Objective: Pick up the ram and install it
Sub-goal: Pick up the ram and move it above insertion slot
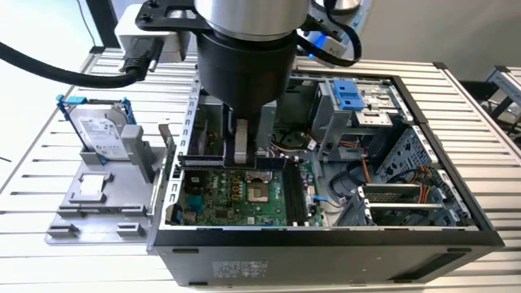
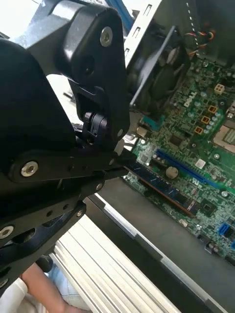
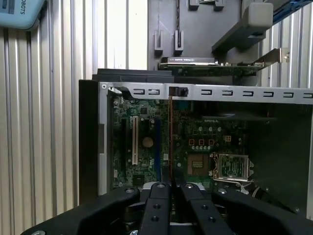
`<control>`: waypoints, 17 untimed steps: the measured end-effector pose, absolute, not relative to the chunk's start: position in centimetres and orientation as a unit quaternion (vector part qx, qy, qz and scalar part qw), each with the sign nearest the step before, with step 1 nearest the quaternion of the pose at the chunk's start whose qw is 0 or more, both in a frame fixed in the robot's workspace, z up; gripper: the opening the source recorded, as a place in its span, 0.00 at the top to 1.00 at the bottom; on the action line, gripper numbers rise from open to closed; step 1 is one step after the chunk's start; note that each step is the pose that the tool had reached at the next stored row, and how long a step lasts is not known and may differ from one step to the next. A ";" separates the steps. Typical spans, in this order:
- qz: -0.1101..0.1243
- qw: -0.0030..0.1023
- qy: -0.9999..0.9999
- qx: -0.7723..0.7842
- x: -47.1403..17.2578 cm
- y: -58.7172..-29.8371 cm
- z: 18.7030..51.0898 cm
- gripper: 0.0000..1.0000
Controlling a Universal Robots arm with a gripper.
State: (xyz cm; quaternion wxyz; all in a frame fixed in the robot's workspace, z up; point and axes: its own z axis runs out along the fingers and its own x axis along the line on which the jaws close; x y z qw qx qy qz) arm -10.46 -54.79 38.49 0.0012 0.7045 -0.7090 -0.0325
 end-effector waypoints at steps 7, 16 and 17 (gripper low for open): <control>-0.033 0.002 -0.709 0.704 -7.4 -54.8 38.5 1.00; -0.034 0.003 -0.709 0.704 -3.8 -54.8 38.5 1.00; -0.034 0.003 -0.709 0.704 -3.4 -54.8 38.5 1.00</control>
